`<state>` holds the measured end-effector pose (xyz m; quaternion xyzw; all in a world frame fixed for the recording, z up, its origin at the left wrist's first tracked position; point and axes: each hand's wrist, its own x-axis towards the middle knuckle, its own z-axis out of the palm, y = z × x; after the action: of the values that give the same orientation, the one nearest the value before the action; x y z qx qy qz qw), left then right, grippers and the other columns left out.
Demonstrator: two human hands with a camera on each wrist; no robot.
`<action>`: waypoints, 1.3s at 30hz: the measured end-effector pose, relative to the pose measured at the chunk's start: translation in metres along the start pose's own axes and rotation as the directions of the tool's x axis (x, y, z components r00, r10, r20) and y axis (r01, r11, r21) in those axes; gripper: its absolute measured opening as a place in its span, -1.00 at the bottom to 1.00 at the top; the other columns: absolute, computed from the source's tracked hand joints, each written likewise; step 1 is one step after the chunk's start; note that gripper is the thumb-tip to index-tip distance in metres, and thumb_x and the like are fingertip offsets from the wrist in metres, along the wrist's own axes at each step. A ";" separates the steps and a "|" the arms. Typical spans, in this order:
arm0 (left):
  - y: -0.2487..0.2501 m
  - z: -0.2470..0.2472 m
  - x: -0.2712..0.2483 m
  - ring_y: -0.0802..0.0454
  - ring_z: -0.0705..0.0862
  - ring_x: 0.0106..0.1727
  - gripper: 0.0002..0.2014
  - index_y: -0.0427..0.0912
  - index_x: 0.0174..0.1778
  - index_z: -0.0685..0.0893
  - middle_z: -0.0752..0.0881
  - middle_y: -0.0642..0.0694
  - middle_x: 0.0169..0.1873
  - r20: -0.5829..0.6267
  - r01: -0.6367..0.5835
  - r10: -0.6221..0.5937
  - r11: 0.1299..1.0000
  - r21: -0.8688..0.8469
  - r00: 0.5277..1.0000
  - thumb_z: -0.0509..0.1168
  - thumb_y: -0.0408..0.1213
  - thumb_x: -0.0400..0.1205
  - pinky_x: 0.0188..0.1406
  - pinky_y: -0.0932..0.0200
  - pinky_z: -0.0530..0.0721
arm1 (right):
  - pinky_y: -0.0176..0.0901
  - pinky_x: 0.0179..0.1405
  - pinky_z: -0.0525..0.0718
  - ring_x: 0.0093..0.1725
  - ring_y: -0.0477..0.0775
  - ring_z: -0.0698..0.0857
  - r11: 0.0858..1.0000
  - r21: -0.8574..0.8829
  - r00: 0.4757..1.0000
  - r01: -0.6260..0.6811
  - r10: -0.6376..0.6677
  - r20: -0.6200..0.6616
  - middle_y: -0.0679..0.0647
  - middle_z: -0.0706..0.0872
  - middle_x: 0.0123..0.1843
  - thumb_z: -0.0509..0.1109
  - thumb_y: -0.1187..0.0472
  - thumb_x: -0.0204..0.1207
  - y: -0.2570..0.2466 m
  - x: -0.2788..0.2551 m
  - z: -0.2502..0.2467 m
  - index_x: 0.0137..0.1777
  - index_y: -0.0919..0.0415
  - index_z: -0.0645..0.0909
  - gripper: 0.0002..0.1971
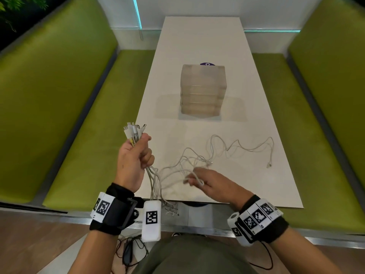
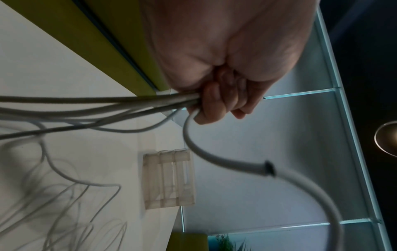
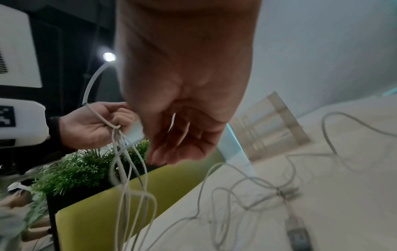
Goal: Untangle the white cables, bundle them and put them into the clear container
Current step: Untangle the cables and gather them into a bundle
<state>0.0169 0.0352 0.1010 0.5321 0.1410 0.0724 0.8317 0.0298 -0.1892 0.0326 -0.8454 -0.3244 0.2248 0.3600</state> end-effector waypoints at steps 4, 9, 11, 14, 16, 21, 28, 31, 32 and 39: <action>0.004 -0.007 0.002 0.20 0.13 -0.63 -0.83 -0.19 -0.22 0.50 0.20 0.11 -0.62 -0.033 -0.020 0.020 1.000 0.001 0.999 0.18 -0.32 0.71 -0.66 0.28 0.12 | -0.01 -0.36 0.50 -0.41 0.09 0.54 0.959 -0.258 0.916 -0.115 0.203 0.347 0.11 0.59 -0.44 0.24 0.04 0.49 -0.008 -0.010 -0.015 -0.37 0.25 0.54 -0.68; 0.008 -0.017 0.008 0.19 0.12 -0.61 -0.83 -0.19 -0.21 0.50 0.20 0.11 -0.61 -0.063 -0.049 0.049 0.999 0.000 0.997 0.18 -0.33 0.71 -0.65 0.28 0.12 | -0.08 -0.42 0.32 -0.42 0.09 0.41 0.879 -0.441 0.812 -0.181 0.387 0.438 0.06 0.40 -0.52 0.26 0.02 0.43 -0.001 -0.024 -0.027 -0.47 0.21 0.38 -0.66; 0.009 -0.016 0.009 0.14 0.08 -0.57 -0.83 -0.19 -0.21 0.51 0.20 0.10 -0.61 -0.066 -0.049 0.048 0.999 0.001 0.997 0.17 -0.33 0.72 -0.65 0.28 0.11 | 0.01 -0.36 0.39 -0.39 0.08 0.44 0.885 -0.429 0.833 -0.179 0.368 0.412 0.11 0.46 -0.46 0.25 0.00 0.48 0.005 -0.025 -0.029 -0.42 0.22 0.41 -0.65; 0.006 -0.009 0.008 0.11 0.06 -0.56 -0.83 -0.18 -0.21 0.50 0.20 0.11 -0.61 -0.052 -0.032 0.032 0.999 -0.003 0.998 0.18 -0.33 0.72 -0.63 0.26 0.09 | 0.01 -0.16 0.51 -0.21 0.00 0.55 0.935 -0.329 0.913 -0.132 0.243 0.326 0.07 0.61 -0.14 0.26 -0.06 0.55 0.011 -0.024 -0.026 -0.30 0.11 0.47 -0.71; 0.003 -0.004 0.008 0.18 0.11 -0.61 -0.83 -0.18 -0.21 0.50 0.21 0.11 -0.62 -0.036 -0.022 0.022 1.000 0.002 0.999 0.18 -0.32 0.71 -0.63 0.25 0.08 | -0.16 0.08 0.55 0.08 -0.12 0.58 0.981 -0.175 0.951 -0.085 0.132 0.278 -0.09 0.59 0.22 0.33 -0.04 0.54 0.010 -0.021 -0.020 -0.28 -0.01 0.48 -0.79; -0.006 0.010 0.005 0.18 0.12 -0.63 -0.83 -0.19 -0.21 0.49 0.20 0.10 -0.62 0.012 0.010 -0.010 1.000 0.019 1.000 0.18 -0.33 0.72 -0.64 0.25 0.09 | 0.00 0.36 0.48 0.17 -0.27 0.59 0.986 0.097 0.958 -0.138 0.108 0.267 -0.60 0.47 0.28 0.36 0.02 0.41 0.005 0.003 0.006 -0.34 -0.02 0.59 -0.87; -0.002 0.012 0.005 0.17 0.12 -0.61 -0.83 -0.19 -0.20 0.48 0.19 0.09 -0.61 0.015 0.012 -0.012 0.999 0.044 1.000 0.17 -0.32 0.72 -0.64 0.27 0.14 | 0.10 0.04 0.67 -0.02 0.19 0.69 0.978 -0.182 0.938 -0.100 0.154 0.311 0.23 0.75 0.02 0.20 -0.03 0.51 0.003 0.025 0.042 -0.05 0.28 0.67 -0.62; 0.003 0.004 0.007 0.16 0.12 -0.60 -0.84 -0.18 -0.20 0.49 0.20 0.09 -0.60 -0.008 0.000 0.000 0.999 0.033 1.000 0.19 -0.30 0.72 -0.63 0.26 0.12 | -0.09 -0.35 0.58 -0.39 0.08 0.64 0.985 -0.147 0.906 -0.092 0.144 0.399 0.14 0.66 -0.37 0.16 0.01 0.48 0.004 0.015 0.040 -0.44 0.05 0.47 -0.71; 0.003 0.003 0.008 0.16 0.12 -0.59 -0.84 -0.18 -0.20 0.49 0.20 0.10 -0.60 -0.015 -0.001 0.001 1.000 0.030 1.000 0.19 -0.30 0.72 -0.62 0.25 0.12 | -0.15 -0.37 0.55 -0.43 0.04 0.66 0.984 -0.132 0.885 -0.116 0.163 0.436 0.13 0.65 -0.39 0.18 0.04 0.51 0.003 0.012 0.037 -0.46 0.02 0.42 -0.71; -0.001 0.001 0.007 0.17 0.12 -0.60 -0.84 -0.18 -0.20 0.49 0.20 0.09 -0.60 -0.005 0.001 -0.001 0.999 0.035 1.000 0.19 -0.30 0.72 -0.62 0.25 0.11 | -0.01 -0.16 0.58 -0.18 0.07 0.62 0.969 -0.170 0.895 -0.178 0.231 0.382 0.06 0.68 -0.16 0.39 -0.19 0.47 0.012 0.009 0.027 -0.19 0.10 0.55 -0.66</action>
<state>0.0237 0.0356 0.0994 0.5463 0.1444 0.0709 0.8220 0.0241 -0.1772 0.0052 -0.8330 -0.3141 0.4072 0.2043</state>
